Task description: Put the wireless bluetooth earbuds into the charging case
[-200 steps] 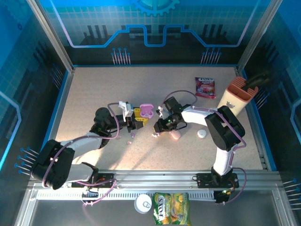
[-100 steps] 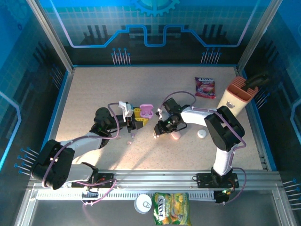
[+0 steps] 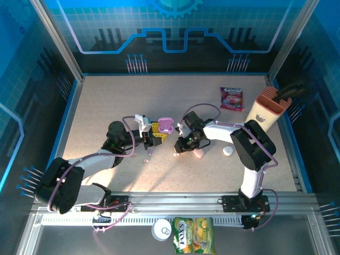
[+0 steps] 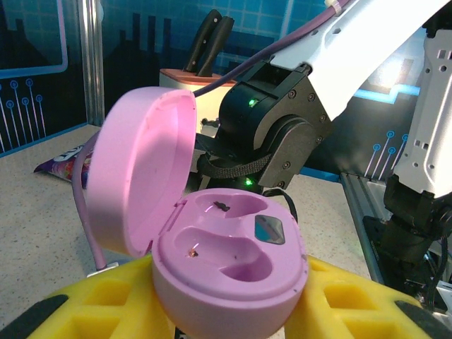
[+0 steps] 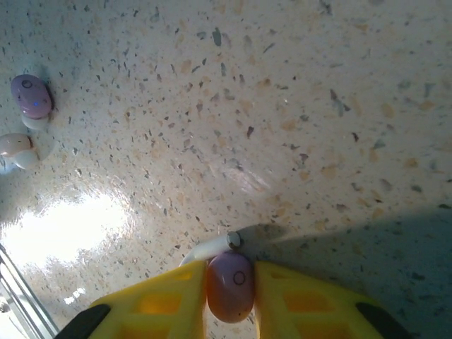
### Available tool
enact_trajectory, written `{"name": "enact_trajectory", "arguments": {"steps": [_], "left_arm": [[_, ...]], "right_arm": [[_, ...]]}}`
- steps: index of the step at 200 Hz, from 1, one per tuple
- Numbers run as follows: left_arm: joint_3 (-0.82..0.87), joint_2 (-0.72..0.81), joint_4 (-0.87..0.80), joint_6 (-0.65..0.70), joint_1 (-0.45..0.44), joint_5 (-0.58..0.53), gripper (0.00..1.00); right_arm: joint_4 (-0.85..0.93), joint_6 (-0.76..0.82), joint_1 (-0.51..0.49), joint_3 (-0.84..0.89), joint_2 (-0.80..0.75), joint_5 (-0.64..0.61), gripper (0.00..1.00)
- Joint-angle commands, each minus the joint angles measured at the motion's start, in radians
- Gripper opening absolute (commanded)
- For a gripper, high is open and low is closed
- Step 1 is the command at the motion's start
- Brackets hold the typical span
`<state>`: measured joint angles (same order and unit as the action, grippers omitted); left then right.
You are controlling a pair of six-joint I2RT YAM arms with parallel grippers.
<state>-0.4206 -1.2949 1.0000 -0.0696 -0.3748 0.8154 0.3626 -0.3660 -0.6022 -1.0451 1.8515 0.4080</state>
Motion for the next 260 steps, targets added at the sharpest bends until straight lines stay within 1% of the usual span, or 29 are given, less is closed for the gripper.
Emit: {"name": "enact_trajectory", "arguments": {"steps": [1,25,40,50,62,84,104,126,140,157,178,201,219,260], "left_arm": [[0.012,0.003,0.006,0.034,0.008,-0.012,0.39],[0.014,0.003,0.006,0.04,0.008,-0.023,0.39],[0.016,0.005,0.006,0.044,0.01,-0.028,0.39],[0.016,0.006,0.005,0.045,0.01,-0.03,0.39],[0.015,0.006,0.002,0.047,0.011,-0.032,0.39],[0.011,0.006,0.0,0.048,0.013,-0.029,0.39],[0.01,0.006,-0.001,0.048,0.013,-0.027,0.39],[0.009,0.006,-0.003,0.047,0.013,-0.027,0.39],[0.011,0.007,-0.003,0.045,0.014,-0.026,0.39],[0.011,0.012,-0.005,0.045,0.013,-0.027,0.39],[0.013,0.017,-0.016,0.049,0.013,-0.028,0.39],[0.015,0.022,-0.019,0.053,0.014,-0.032,0.39],[0.013,0.026,-0.023,0.054,0.014,-0.032,0.39],[0.013,0.04,-0.054,0.073,0.016,-0.034,0.39]], "right_arm": [[-0.017,-0.033,-0.011,0.036,-0.067,-0.104,0.22],[-0.086,-0.116,-0.017,0.098,-0.156,-0.219,0.22],[-0.092,-0.156,-0.023,0.118,-0.204,-0.296,0.22],[-0.072,-0.191,-0.03,0.12,-0.227,-0.367,0.21],[-0.051,-0.194,-0.035,0.114,-0.245,-0.425,0.21],[-0.004,-0.224,-0.05,0.1,-0.261,-0.574,0.21],[0.042,-0.232,-0.06,0.073,-0.254,-0.637,0.21],[0.058,-0.207,-0.07,0.048,-0.223,-0.624,0.2],[0.049,-0.188,-0.07,0.039,-0.199,-0.578,0.2],[0.052,-0.157,-0.07,0.013,-0.167,-0.494,0.2],[0.062,-0.111,-0.097,-0.029,-0.124,-0.419,0.21],[0.1,-0.072,-0.143,-0.09,-0.064,-0.403,0.22],[0.108,-0.07,-0.167,-0.113,-0.028,-0.412,0.23],[0.107,-0.106,-0.15,-0.091,-0.023,-0.433,0.24]]}}
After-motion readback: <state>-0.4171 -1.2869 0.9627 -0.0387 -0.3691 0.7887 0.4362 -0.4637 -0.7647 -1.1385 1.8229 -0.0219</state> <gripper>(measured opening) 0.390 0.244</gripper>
